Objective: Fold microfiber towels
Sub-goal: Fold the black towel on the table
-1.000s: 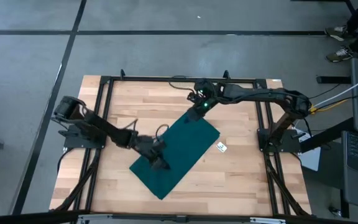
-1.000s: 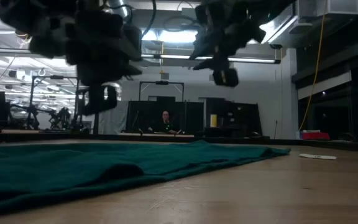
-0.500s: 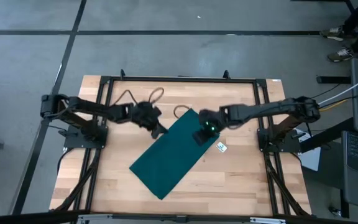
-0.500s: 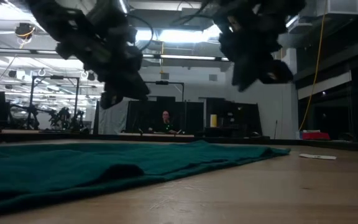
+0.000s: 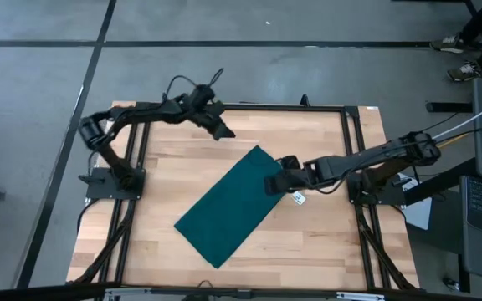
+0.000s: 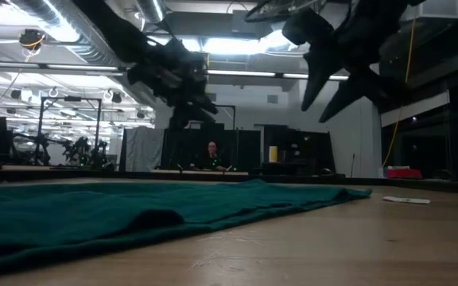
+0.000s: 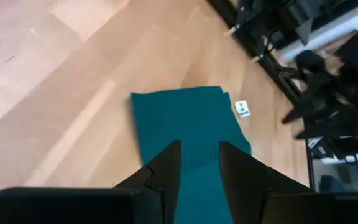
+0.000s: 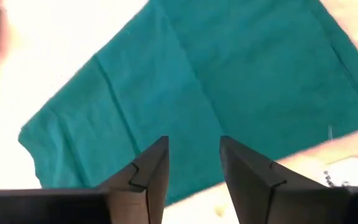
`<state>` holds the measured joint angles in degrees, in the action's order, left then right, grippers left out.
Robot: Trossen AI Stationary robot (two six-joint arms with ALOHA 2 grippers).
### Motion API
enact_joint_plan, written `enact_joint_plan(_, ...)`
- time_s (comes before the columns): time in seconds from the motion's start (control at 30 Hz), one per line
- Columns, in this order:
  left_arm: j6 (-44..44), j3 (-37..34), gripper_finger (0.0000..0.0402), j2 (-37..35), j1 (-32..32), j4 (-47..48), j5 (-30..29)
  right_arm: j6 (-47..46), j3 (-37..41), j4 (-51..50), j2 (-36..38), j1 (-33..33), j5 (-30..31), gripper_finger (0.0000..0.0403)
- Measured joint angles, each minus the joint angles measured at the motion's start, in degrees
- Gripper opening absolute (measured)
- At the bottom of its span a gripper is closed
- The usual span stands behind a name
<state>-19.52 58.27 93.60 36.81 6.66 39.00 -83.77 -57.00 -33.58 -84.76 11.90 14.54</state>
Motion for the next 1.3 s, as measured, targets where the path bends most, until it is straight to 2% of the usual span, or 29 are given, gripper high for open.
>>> enact_joint_plan(0.07,2.43,3.23,0.0103,2.51,0.24,4.44,1.75,0.29,-0.01,0.12,0.78,-0.9,0.33,0.0149)
enact_joint_plan(0.27,7.02,9.62,0.0105,8.75,-0.14,7.26,4.37,-1.29,-0.06,0.27,3.08,-3.17,3.26,0.0148)
enact_joint_plan(0.43,13.09,10.54,0.0104,11.04,0.62,13.63,7.63,-6.71,-0.1,9.02,0.8,-1.93,5.54,0.0131)
enact_joint_plan(0.53,17.43,10.55,0.0105,11.69,1.54,16.17,7.72,-10.84,-0.1,12.2,-2.96,-1.44,5.86,0.0099)
enact_joint_plan(0.63,19.93,10.55,0.0102,11.67,2.92,17.06,9.23,-12.7,-0.1,14.26,-6.99,-1.69,5.02,0.0027)
enact_joint_plan(0.77,20.95,10.55,0.0102,11.65,5.84,16.77,9.4,-14.0,-0.09,20.53,-14.36,-2.75,-2.55,0.0006)
enact_joint_plan(0.93,21.0,10.55,0.0104,11.65,9.34,16.44,9.51,-15.96,-0.1,37.49,-24.48,-2.8,-10.23,0.0003)
enact_joint_plan(1.0,20.45,10.55,0.0102,11.65,10.59,16.81,9.73,-17.52,-0.13,39.46,-27.11,-2.61,-12.64,0.0003)
enact_joint_plan(1.1,20.64,10.55,0.0098,11.65,12.13,17.41,9.79,-17.46,-0.1,39.17,-28.58,-2.51,-17.07,0.0002)
enact_joint_plan(1.3,20.26,10.55,0.0098,11.63,13.84,15.99,10.03,-13.06,4.2,39.2,-26.75,-4.98,-24.28,0.0001)
